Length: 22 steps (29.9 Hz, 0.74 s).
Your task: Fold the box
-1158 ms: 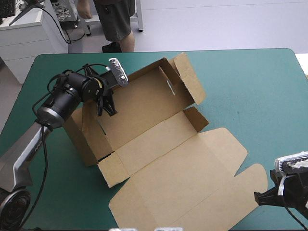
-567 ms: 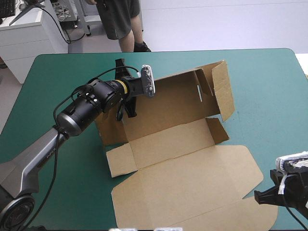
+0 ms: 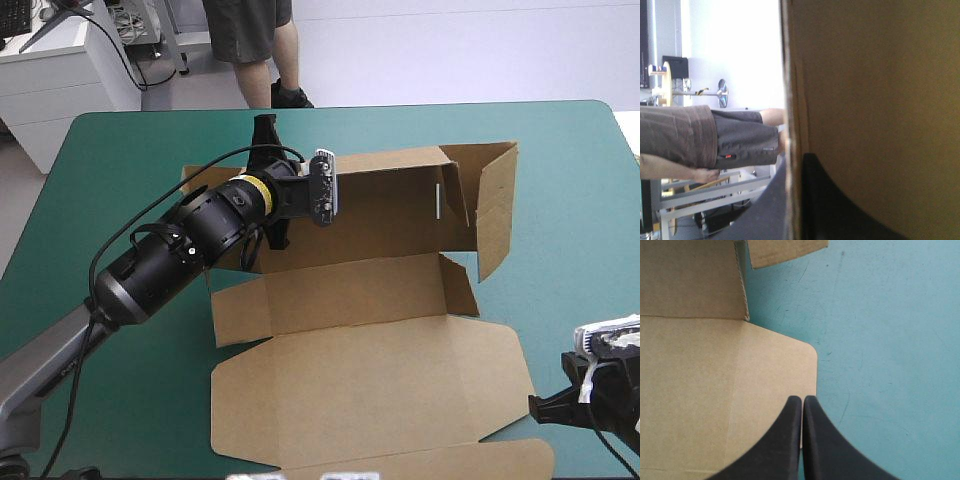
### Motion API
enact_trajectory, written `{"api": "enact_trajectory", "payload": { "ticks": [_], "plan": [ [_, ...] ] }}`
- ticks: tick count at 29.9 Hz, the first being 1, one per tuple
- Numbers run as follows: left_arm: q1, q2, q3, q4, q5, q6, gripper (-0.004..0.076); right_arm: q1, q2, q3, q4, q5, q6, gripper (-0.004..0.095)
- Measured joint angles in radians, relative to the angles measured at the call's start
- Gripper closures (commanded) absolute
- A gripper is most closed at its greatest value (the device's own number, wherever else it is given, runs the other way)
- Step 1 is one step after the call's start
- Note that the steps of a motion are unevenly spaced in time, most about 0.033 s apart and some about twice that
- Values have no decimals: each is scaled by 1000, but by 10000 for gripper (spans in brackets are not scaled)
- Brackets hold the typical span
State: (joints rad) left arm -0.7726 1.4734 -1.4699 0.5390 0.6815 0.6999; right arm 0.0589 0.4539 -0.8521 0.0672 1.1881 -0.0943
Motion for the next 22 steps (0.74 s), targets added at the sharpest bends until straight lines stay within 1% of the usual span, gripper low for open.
{"api": "enact_trajectory", "payload": {
  "ticks": [5, 7, 10, 13, 17, 19, 22],
  "plan": [
    [0, -30, 136, 178, -13, -156, 733, 0, 0, 0, -5, 0, 0, 921],
    [0, -37, 194, 224, -39, -216, 732, 0, 0, 0, -11, 0, 0, 921],
    [-1, -39, 277, 302, -106, -333, 732, 0, 0, 0, -19, 0, 0, 921],
    [-23, -40, 343, 452, -143, -476, 732, 0, 0, 0, -21, -1, 1, 921],
    [-91, -42, 400, 668, -146, -672, 732, 0, 0, 0, -21, -9, 2, 921],
    [-129, -45, 411, 725, -132, -726, 732, 0, 0, 0, -21, -12, 4, 921],
    [-173, -46, 419, 750, -118, -755, 732, 0, 0, 0, -21, -14, 6, 921]
  ]
}}
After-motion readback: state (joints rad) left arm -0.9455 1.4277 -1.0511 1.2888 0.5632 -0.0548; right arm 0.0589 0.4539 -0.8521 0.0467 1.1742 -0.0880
